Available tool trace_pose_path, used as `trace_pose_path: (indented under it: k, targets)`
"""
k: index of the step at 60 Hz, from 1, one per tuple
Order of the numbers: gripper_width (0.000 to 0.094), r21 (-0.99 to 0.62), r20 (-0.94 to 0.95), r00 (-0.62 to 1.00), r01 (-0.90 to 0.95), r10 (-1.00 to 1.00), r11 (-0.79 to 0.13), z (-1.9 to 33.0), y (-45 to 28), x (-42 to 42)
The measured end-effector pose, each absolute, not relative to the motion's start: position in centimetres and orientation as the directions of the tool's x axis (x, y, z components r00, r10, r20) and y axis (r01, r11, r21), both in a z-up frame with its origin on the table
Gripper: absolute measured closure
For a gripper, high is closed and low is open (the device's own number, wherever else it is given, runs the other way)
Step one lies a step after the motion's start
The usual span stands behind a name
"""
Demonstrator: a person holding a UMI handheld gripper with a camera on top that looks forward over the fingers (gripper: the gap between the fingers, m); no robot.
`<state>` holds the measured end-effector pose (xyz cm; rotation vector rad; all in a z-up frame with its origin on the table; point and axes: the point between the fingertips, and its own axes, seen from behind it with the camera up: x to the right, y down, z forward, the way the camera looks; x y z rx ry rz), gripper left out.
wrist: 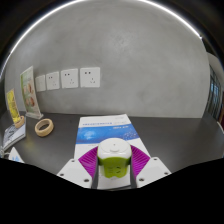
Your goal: Unplug charger
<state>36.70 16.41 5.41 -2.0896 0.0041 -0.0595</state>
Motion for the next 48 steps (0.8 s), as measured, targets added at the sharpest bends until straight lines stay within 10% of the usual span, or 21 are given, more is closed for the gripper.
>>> trace_pose_path:
  k: [21,27,48]
  targets:
    - [0.0429,-0.868,0.025,0.999,0.011,-0.022,-0.497,4.6,20.1,36.8]
    - [0.0076,-0.876,0.029,0.999,0.016,-0.02,-0.482,5.3,19.6,36.4]
    - [0.0099,-0.918,0.037,0.997,0.005,-0.074,-0.397,11.7,8.9,30.9]
